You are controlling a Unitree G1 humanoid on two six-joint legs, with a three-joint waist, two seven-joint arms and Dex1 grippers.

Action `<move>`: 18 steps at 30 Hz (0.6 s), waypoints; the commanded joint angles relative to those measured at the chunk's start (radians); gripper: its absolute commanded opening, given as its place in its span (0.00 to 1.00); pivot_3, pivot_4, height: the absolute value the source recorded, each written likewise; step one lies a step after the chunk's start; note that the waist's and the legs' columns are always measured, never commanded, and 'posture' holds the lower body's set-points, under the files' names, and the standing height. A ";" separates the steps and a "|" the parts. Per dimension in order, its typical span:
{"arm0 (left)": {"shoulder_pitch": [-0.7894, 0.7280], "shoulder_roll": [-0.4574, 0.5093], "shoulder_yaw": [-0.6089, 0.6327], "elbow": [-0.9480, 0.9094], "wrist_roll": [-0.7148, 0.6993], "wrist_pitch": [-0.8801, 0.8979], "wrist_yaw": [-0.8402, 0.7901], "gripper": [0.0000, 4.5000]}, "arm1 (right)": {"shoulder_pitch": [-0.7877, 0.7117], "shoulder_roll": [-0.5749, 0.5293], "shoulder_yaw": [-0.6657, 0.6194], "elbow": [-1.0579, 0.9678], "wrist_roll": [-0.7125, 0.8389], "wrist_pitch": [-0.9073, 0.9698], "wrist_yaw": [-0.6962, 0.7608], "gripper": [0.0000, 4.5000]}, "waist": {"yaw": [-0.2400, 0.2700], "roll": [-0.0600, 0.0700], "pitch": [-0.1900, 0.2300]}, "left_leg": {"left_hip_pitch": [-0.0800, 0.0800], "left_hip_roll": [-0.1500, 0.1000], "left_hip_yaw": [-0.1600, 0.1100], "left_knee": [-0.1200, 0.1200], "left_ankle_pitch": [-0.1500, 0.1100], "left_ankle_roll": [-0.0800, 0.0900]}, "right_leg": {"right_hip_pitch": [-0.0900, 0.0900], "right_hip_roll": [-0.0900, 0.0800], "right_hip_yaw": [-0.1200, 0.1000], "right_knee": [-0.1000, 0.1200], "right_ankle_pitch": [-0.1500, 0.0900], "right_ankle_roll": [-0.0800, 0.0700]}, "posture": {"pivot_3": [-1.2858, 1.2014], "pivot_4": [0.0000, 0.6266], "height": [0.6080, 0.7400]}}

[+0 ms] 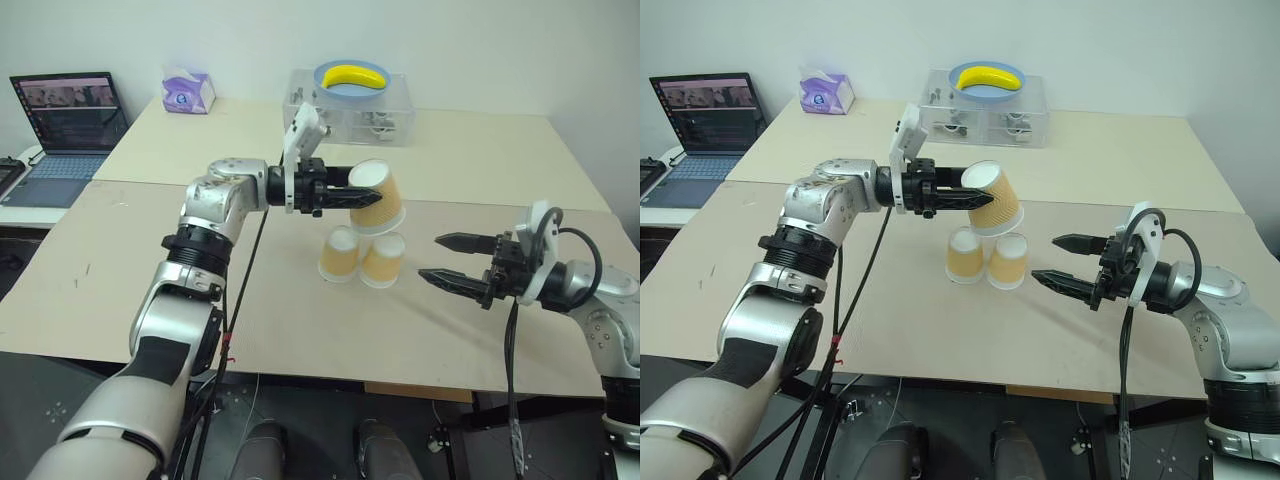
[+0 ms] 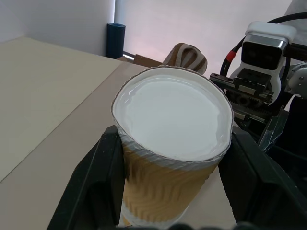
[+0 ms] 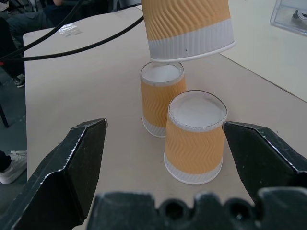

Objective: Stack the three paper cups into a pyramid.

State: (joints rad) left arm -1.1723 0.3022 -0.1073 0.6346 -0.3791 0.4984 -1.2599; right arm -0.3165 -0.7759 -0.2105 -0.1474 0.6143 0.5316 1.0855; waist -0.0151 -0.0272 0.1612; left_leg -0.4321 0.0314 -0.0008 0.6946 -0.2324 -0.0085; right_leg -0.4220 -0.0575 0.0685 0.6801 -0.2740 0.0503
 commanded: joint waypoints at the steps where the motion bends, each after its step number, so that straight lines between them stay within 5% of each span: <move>1: -0.030 0.000 -0.001 -0.010 0.012 -0.013 -0.028 0.51 | 0.002 -0.014 -0.042 -0.028 0.030 0.002 -0.005 1.00 | 0.000 0.000 0.000 | 0.000 0.000 0.000 0.000 0.000 0.000 | 0.000 0.000 0.000 0.000 0.000 0.000 | 0.52 0.24 0.65; 18: -0.039 -0.003 -0.007 0.053 0.096 -0.090 -0.030 0.51 | -0.005 -0.008 -0.023 -0.018 0.017 -0.006 -0.019 1.00 | 0.000 0.000 0.000 | 0.000 0.000 0.000 0.000 0.000 0.000 | 0.000 0.000 0.000 0.000 0.000 0.000 | 0.52 0.24 0.65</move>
State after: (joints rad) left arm -1.1767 0.3025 -0.1181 0.6944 -0.2894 0.4335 -1.2797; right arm -0.3045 -0.7759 -0.2113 -0.1493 0.6134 0.5316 1.0669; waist -0.0146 -0.0272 0.1612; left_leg -0.4321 0.0314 -0.0008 0.6945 -0.2324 -0.0085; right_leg -0.4220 -0.0575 0.0685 0.6801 -0.2740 0.0502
